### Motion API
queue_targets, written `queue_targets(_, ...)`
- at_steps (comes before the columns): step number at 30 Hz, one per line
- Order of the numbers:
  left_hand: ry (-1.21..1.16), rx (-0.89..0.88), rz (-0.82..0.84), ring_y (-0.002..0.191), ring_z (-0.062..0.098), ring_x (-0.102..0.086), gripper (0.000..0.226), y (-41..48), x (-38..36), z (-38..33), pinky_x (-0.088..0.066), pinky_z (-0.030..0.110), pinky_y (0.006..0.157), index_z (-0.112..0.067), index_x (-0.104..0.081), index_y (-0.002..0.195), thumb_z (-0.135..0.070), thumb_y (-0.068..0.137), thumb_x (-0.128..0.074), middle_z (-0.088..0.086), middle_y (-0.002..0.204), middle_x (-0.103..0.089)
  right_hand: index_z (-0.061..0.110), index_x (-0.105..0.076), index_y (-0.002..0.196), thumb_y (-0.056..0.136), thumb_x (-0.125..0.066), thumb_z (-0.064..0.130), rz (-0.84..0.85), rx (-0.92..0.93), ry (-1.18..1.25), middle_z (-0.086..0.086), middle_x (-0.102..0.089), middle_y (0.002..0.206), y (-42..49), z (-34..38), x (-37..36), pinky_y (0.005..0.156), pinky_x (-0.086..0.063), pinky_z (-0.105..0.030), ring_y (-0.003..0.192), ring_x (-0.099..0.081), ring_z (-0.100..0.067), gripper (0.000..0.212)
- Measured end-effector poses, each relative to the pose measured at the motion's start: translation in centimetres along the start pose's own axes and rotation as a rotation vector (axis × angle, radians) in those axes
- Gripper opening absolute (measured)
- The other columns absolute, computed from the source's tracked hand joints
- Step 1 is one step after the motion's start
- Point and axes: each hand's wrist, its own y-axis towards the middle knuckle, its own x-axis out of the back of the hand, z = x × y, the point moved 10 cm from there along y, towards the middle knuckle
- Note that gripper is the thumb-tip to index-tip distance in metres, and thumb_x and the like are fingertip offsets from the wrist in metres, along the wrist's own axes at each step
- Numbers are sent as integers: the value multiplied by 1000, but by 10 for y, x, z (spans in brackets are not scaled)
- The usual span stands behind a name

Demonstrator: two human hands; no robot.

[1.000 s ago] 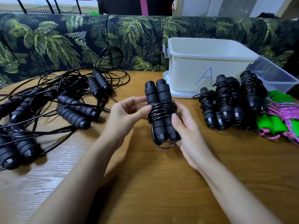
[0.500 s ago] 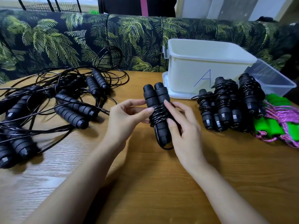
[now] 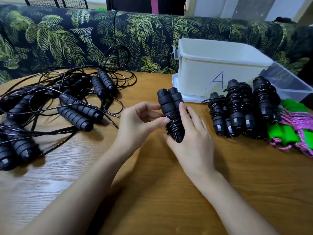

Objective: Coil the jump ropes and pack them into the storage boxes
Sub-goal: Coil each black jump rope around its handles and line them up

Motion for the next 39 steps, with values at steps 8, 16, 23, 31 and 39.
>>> queue_targets(8,-77,-25,-3,78,1,-66,24,3,3,-4,-49,13,73,-19,-71,89,-24,66,-77,-8,81,-76,26,-47,145,72,-87,21,143,-324,746,20,-61,129,1,-24,-6,106,-46,-33,121,-54,6,83)
queue_targets(16,-211,130,115,104,6,-66,60,5,-5,17,-51,17,83,-15,-57,130,-20,74,-78,1,118,-69,33,-53,133,78,-80,8,284,-300,1062,16,-70,118,-2,-8,-21,98,-48,-22,114,-61,-1,66)
queue_targets(23,-267,168,155,99,8,-67,49,3,-12,15,-50,18,86,-12,-60,125,-21,77,-66,-1,103,-75,29,-54,139,76,-76,38,278,-274,1063,11,-57,134,1,-9,-22,113,-39,-41,130,-50,-7,67)
queue_targets(31,-147,124,-58,79,2,-69,46,-1,3,9,-48,11,67,-21,-67,106,-29,61,-78,-3,84,-76,22,-40,149,81,-80,21,181,-145,726,12,-51,135,0,-2,-18,102,-35,-9,125,-47,7,79)
queue_targets(39,-111,65,51,91,8,-71,55,5,4,-2,-52,19,81,-14,-63,122,-22,68,-75,-2,94,-77,22,-43,148,84,-73,27,290,-316,1045,9,-63,133,4,-14,-23,105,-47,-37,124,-57,-8,71)
